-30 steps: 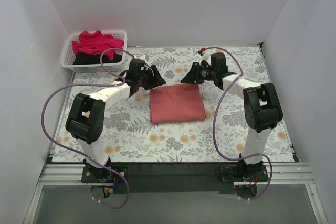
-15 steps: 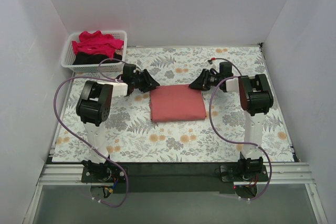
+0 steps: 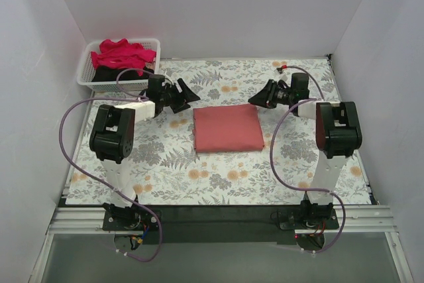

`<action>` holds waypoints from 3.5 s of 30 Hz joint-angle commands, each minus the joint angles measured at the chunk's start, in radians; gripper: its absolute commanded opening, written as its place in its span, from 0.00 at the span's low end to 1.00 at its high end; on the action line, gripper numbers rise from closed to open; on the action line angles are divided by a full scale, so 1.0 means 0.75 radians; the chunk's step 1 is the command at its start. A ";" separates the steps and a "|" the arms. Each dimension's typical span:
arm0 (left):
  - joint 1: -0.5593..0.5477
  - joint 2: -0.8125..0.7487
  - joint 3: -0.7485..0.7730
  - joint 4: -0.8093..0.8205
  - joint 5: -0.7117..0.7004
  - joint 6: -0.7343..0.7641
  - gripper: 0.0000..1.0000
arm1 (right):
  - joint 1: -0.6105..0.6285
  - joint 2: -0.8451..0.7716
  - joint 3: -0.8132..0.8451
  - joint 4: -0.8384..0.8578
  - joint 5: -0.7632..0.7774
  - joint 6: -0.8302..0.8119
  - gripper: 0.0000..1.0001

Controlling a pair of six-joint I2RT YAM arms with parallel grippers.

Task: Fold and stack the t-shirts
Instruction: Fold the tshirt

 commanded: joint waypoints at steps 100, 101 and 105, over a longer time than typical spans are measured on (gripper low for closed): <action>-0.872 -0.469 0.021 -0.538 -1.163 0.727 0.66 | 0.006 -1.229 -0.620 -0.896 0.880 -0.384 0.98; -0.949 -0.436 0.041 -0.522 -1.181 0.760 0.65 | -0.011 -1.251 -0.637 -0.902 0.880 -0.367 0.98; -1.101 -0.278 0.119 -0.416 -1.181 0.946 0.56 | -0.052 -1.315 -0.706 -0.911 0.920 -0.281 0.98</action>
